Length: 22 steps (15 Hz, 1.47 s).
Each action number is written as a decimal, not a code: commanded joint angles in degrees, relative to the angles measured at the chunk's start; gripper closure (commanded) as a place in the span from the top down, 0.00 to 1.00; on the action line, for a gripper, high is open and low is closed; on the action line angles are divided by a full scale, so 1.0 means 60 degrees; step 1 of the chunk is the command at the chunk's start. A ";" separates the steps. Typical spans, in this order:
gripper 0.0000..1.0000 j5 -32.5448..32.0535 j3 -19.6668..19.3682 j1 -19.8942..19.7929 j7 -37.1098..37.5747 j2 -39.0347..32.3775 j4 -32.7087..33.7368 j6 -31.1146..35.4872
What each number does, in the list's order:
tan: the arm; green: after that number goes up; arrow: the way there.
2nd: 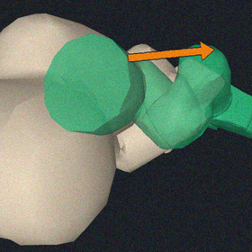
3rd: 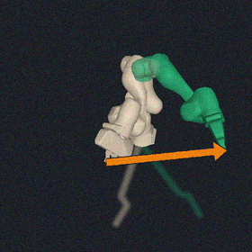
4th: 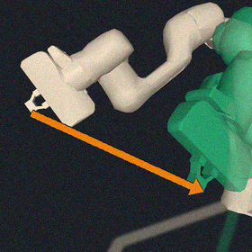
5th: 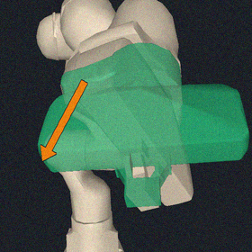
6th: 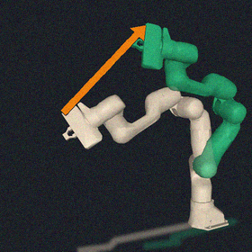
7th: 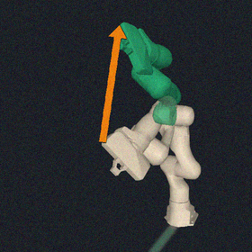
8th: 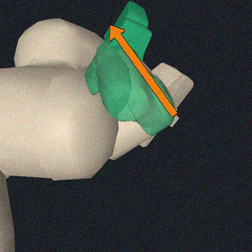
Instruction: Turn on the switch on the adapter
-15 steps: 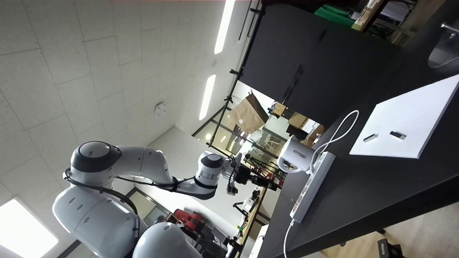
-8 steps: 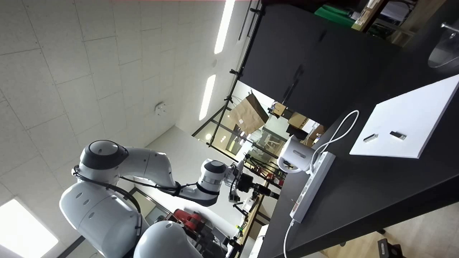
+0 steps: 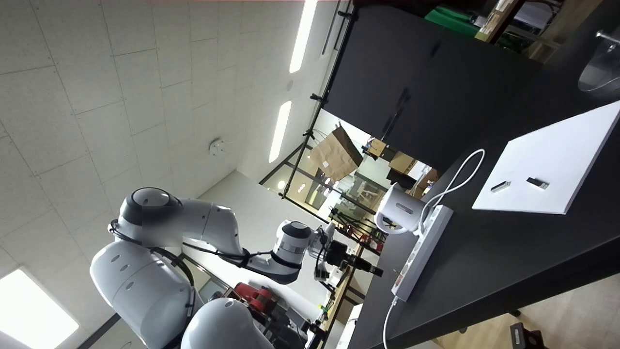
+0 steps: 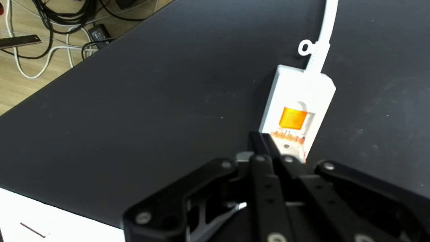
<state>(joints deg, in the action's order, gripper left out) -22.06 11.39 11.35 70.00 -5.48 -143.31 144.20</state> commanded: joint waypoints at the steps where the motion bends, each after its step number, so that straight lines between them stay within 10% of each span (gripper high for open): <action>1: 0.01 0.0068 -0.0168 0.0169 -0.0057 -0.0011 0.0000 0.0008; 22: 0.00 -0.0462 -0.0763 0.0850 0.2132 -0.1350 0.1071 -0.0089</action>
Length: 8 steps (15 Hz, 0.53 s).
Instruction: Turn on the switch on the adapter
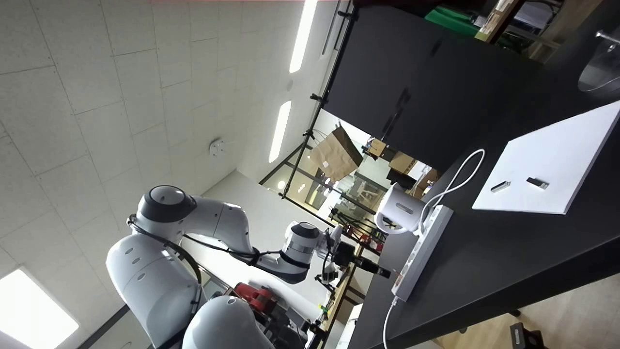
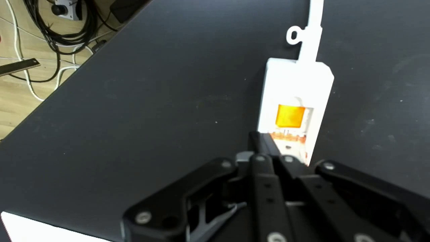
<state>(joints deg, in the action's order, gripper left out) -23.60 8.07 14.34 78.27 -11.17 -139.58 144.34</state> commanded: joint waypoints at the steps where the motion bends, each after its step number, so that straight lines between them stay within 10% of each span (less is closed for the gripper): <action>1: 0.00 -0.0224 -0.0262 0.0444 0.0842 -0.0517 0.0543 -0.0113; 8: 0.00 -0.0271 -0.0701 0.0991 0.1141 -0.1248 0.1078 -0.0156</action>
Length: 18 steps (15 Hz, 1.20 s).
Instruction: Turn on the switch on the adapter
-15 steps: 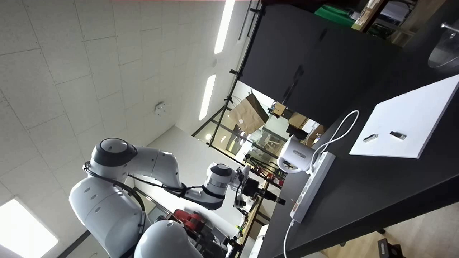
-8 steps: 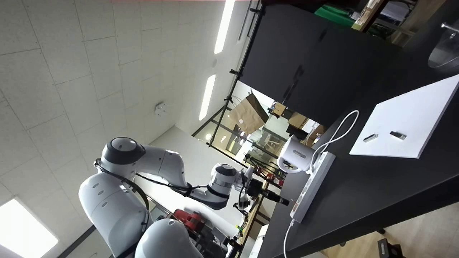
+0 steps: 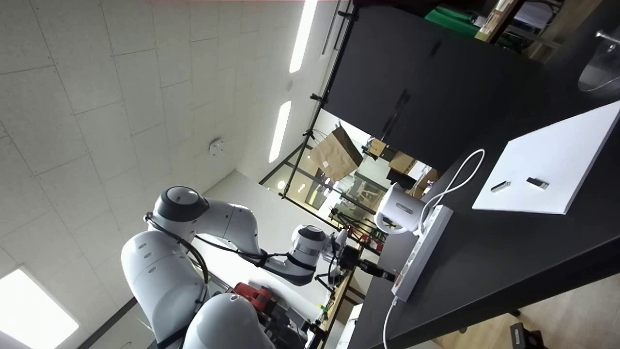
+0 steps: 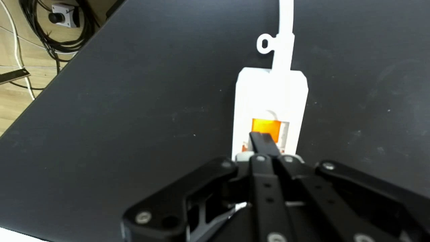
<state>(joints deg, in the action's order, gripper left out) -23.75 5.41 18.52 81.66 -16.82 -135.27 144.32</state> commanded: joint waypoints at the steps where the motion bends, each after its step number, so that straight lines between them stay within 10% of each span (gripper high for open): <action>1: 0.00 -0.0241 -0.0318 0.0354 0.0598 -0.0404 0.0434 -0.0140; 18: 0.00 0.0780 -0.0518 0.0242 0.0331 -0.0927 0.0141 0.0699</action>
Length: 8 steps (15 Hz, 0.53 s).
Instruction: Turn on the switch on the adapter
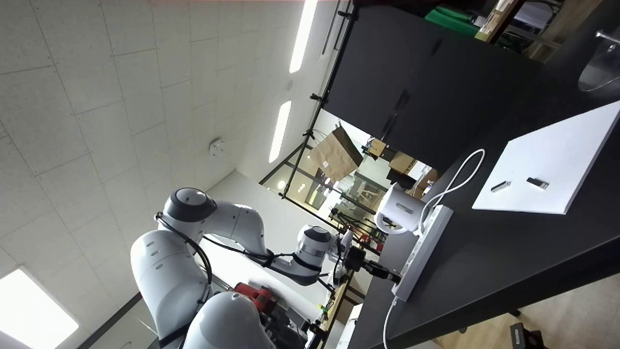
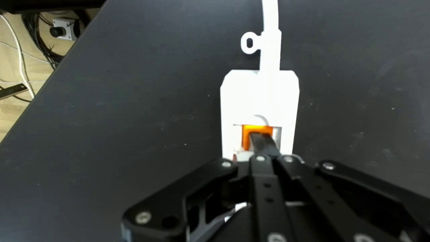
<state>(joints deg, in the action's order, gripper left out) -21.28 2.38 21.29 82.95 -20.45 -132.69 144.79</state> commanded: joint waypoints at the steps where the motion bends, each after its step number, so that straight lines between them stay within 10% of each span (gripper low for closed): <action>1: 0.00 0.0637 0.0029 -0.0354 -0.0060 -0.0344 -0.0372 0.0762; 8: 0.00 0.2126 0.0041 -0.0718 -0.0735 -0.0237 -0.0898 0.1641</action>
<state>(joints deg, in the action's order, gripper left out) -10.85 2.62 18.46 79.79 -19.04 -135.81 150.42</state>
